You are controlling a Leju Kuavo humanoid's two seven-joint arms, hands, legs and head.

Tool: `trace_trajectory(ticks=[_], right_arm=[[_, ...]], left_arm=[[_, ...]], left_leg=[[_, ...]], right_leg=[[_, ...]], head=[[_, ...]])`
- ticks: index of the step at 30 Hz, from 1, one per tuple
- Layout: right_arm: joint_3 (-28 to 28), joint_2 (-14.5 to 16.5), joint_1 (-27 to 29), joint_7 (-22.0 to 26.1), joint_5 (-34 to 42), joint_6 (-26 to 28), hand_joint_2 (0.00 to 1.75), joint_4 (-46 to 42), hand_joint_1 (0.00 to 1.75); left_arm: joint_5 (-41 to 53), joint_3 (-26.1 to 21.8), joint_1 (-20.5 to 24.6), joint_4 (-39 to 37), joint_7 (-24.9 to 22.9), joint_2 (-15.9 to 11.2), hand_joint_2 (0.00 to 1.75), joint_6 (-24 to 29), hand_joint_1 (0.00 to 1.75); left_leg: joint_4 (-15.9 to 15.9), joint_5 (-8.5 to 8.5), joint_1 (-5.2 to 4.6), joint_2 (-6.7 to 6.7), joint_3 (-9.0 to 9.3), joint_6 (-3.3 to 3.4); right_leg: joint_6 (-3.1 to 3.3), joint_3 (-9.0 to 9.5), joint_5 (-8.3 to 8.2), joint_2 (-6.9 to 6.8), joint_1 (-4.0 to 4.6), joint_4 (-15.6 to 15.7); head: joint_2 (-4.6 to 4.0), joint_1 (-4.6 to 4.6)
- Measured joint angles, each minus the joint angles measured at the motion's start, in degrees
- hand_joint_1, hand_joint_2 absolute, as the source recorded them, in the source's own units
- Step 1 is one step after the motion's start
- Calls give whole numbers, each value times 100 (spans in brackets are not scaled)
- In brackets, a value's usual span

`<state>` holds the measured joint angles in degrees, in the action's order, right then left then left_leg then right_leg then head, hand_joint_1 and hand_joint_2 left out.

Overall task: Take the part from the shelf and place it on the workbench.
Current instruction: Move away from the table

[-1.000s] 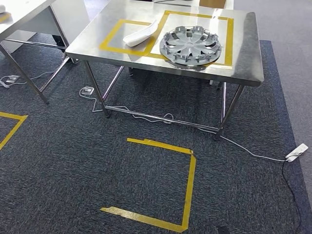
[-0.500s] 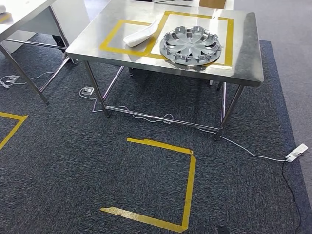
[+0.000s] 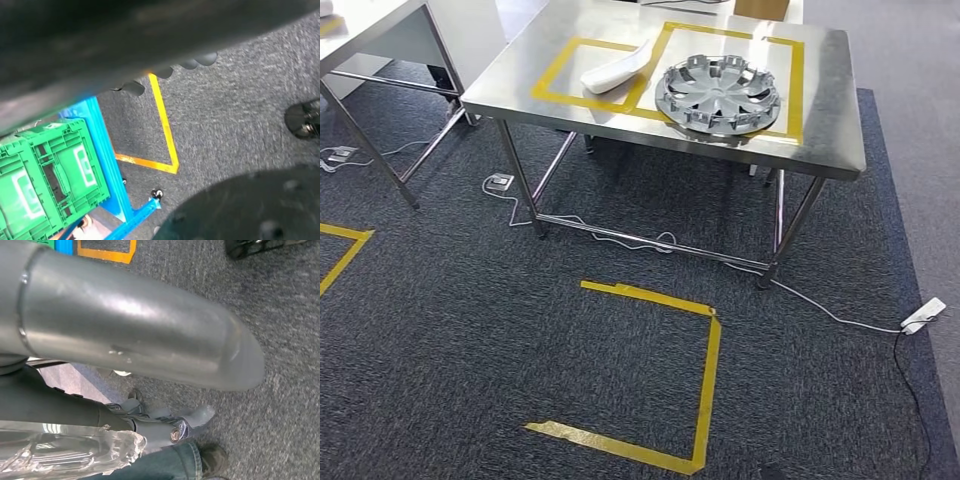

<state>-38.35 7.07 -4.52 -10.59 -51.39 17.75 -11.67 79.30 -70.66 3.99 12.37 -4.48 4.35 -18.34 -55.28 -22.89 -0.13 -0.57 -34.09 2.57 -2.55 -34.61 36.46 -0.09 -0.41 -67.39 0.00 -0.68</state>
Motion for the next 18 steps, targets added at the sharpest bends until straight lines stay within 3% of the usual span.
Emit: trace_trajectory(ticks=[1,2,3,6,7,9,11,13,16,17,18], right_arm=[[1,1,10,-2,0,-2,0,1,0],[2,1,20,-4,-1,-4,0,2,0],[3,1,30,-7,-3,-5,0,3,0],[5,-1,36,-11,-17,-2,0,3,0],[6,-1,33,-13,-25,3,0,3,0],[8,-1,32,-19,-40,14,0,3,0],[10,3,35,-33,-58,20,0,4,0],[10,9,38,-44,-76,28,0,4,0],[11,12,70,-46,-90,34,0,4,0],[12,13,80,-48,-94,34,0,4,0],[12,13,83,-49,-98,35,0,4,0]], left_arm=[[0,0,-3,0,0,-1,0,0,0],[0,-1,-7,0,0,-1,0,0,0],[1,-1,-10,0,0,2,0,-1,0],[5,-1,-7,0,0,17,0,-1,0],[6,-1,-4,0,0,18,0,-1,0],[7,-1,-4,0,0,16,0,-1,0],[7,-1,-24,0,0,8,0,-1,0],[7,-1,-50,0,0,2,0,-2,0],[9,-1,-61,0,0,3,0,-3,0],[9,-1,-64,0,0,2,0,-3,0],[9,-1,-68,0,0,-2,0,-3,0]], left_leg=[[-1,19,-2,6,-31,-5],[-2,40,-3,26,-61,-17],[-4,66,-3,56,-91,-36],[-15,155,-11,161,-155,-111],[-19,178,-19,190,-164,-138],[-17,216,-24,248,-166,-195],[-32,231,-6,304,-194,-255],[-338,-33,10,265,-324,-314],[-1437,-757,52,151,-675,-397],[-1660,-857,66,132,-704,-417],[-1669,-842,79,113,-633,-428]], right_leg=[[-15,-137,162,-1,-12,-345],[-22,-178,209,0,-19,-499],[-20,-87,136,1,-22,-398],[55,661,-344,155,-8,855],[99,820,-436,214,5,1147],[185,875,-498,236,45,1273],[265,860,-579,138,36,1279],[334,823,-655,34,12,1295],[360,764,-690,-142,11,1290],[356,754,-693,-209,12,1286],[348,750,-692,-270,10,1284]], head=[[0,-2],[0,-3],[0,-2],[0,0],[-1,-7],[-2,-26],[-2,-34],[-2,-51],[-2,-70],[-2,-68],[-2,-69]])
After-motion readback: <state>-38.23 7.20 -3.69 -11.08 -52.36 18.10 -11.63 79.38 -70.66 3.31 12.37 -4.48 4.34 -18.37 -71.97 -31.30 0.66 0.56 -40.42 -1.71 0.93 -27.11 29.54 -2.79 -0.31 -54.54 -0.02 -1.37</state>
